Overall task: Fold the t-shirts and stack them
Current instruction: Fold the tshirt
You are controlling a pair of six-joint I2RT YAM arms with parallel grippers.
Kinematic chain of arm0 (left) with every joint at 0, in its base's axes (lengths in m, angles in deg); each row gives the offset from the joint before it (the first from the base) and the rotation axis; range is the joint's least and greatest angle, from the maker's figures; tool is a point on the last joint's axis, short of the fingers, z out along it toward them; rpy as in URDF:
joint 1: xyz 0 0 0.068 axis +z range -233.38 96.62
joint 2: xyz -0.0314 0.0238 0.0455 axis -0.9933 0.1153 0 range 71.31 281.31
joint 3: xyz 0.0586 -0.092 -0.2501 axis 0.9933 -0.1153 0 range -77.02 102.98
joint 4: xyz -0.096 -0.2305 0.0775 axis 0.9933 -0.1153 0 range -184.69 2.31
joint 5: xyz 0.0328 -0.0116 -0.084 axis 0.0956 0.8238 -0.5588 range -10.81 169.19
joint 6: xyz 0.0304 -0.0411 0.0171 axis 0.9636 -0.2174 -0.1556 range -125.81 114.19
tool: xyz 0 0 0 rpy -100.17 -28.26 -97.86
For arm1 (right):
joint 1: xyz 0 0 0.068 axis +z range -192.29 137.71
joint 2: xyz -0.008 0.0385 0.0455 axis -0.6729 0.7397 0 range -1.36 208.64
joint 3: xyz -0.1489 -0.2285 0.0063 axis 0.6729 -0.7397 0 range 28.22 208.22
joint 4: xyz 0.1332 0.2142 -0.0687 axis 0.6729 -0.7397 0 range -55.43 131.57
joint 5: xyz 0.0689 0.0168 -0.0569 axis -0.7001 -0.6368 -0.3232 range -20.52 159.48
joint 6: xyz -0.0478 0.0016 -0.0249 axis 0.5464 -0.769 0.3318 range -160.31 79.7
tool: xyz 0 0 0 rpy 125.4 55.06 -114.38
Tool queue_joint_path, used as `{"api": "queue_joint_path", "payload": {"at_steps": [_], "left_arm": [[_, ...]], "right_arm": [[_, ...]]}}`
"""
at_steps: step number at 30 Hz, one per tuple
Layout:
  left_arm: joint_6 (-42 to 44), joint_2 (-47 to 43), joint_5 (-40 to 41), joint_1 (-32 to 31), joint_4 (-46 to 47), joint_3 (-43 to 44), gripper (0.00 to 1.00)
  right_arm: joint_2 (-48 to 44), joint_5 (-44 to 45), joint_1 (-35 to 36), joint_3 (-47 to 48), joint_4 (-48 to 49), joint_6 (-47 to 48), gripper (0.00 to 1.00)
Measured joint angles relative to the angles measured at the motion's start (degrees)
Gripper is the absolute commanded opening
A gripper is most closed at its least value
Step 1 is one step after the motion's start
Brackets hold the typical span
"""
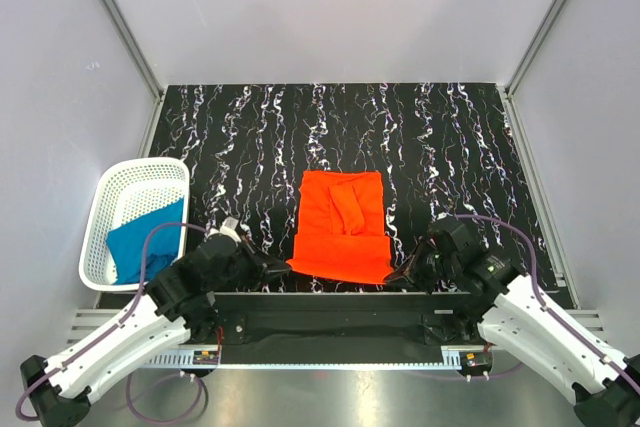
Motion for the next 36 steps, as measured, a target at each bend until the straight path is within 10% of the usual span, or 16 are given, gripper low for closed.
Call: {"api": "queue_joint_path", "payload": {"at_steps": [12,36], "left_arm": [[-0.6,-2.7,-0.2,-1.5,-8.7,4.4,0.0],[19.0,37.3,-2.3,14.2,-11.2,35.6,0.0]], "right_arm": [[-1.9,-1.0,2.3,4.3,-5.7,-1.9,0.0],[32.5,-18.1,-16.7,25.9,-7.8,16.4,0.0]]}}
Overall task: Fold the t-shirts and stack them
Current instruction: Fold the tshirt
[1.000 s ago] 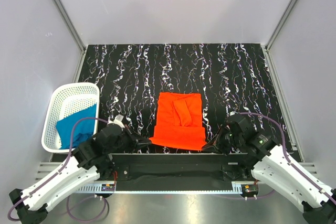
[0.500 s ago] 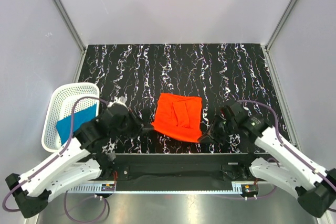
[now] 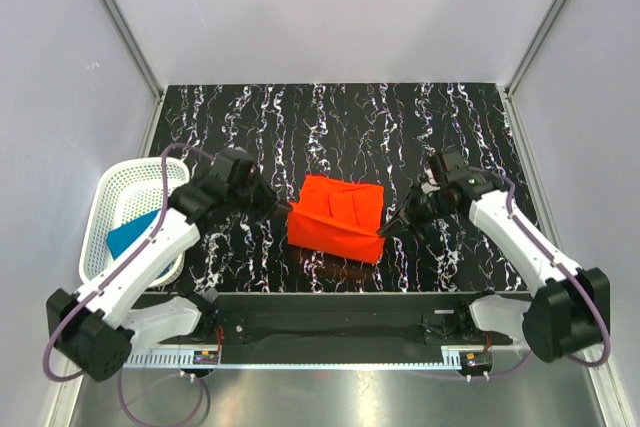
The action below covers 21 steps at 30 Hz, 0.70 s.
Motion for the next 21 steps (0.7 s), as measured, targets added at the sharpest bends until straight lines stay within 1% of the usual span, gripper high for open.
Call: {"api": "queue_joint_path", "payload": {"at_steps": [6,16,21], "left_arm": [[3.3,7.0,-3.0,3.3,1.3,5.9,0.0],[7.4,19.6,-7.9,7.4,2.2,12.6,0.0],[8.8,25.7,-9.7,8.2,2.9,16.6,0.0]], "right_arm": [[6.1,-5.0,-5.1,3.7,-0.2,3.2,0.0],[15.1,-8.8,-8.9,7.8,-0.3,5.9,0.0],[18.9,-10.0,-11.9,9.6,-0.5,6.4,0.07]]}}
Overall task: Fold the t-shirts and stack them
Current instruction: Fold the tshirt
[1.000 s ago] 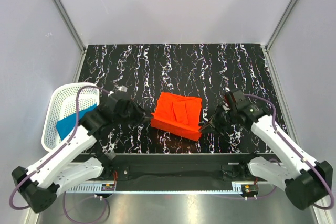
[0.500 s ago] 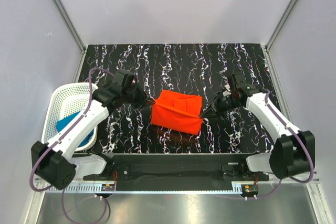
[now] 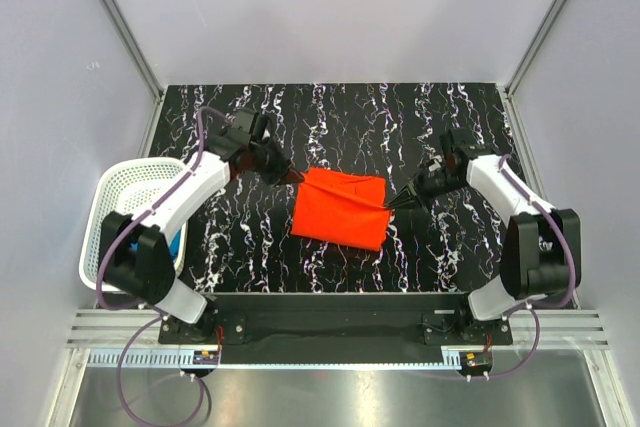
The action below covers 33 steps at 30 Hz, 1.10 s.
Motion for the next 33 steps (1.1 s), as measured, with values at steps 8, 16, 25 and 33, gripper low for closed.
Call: {"api": "queue_joint_path", "payload": {"at_steps": [8,16,25,33], "left_arm": [[1.2,8.0,-1.0,1.6,0.6,8.2,0.0],[2.6,18.4,-1.1,4.0,1.7,17.4,0.0],[5.1,37.8,-8.9,5.9,6.9,35.0,0.49],[11.9,39.5,-9.7,5.0,4.0,36.0,0.71]], "right_arm": [[10.3,-0.5,-2.1,8.4,-1.1,2.3,0.11],[23.8,-0.5,-3.3,20.0,-0.8,5.4,0.31],[32.7,0.3,-8.2,27.0,-0.9,9.3,0.43],[34.2,3.1,-9.1,33.5,-0.7,14.1,0.55]]}}
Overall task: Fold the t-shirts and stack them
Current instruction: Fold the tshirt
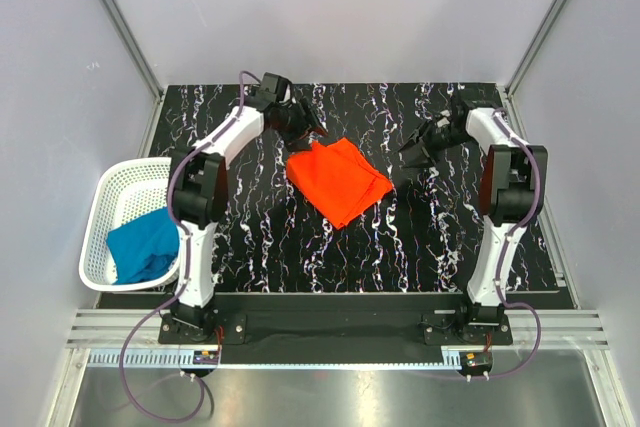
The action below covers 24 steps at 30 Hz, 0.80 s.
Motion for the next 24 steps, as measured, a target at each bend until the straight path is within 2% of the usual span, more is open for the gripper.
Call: {"api": "queue_joint_path", "payload": {"at_steps": [4,8,12,15,19,24], "left_arm": [[5.0,-5.3,4.5,-0.5,-2.9,-2.1,0.68],[8.3,-14.8,7.2,-1.0,-3.5,-7.2,0.66],[9.9,-23.0,8.3,-2.0,-3.5,-13.3,0.63],[10.5,-25.9,8.4,-3.3,-4.0,-17.3,0.63],[10.9,-26.1,8.5,-5.4,-5.2,-19.5,0.65],[10.6,-25.9,10.4,-8.9,-7.1,-19.0,0.65]], "right_arm": [[4.2,1.1,0.0,5.5,1.3,1.0,0.52],[9.0,1.6,0.0,7.5,3.3,1.4,0.51],[11.6,2.2,0.1,6.7,4.9,1.3,0.4],[11.7,2.5,0.3,4.9,6.6,1.0,0.33],[11.5,2.0,1.6,0.0,10.6,1.3,0.29],[6.0,2.0,5.4,-9.8,16.3,0.0,0.26]]}}
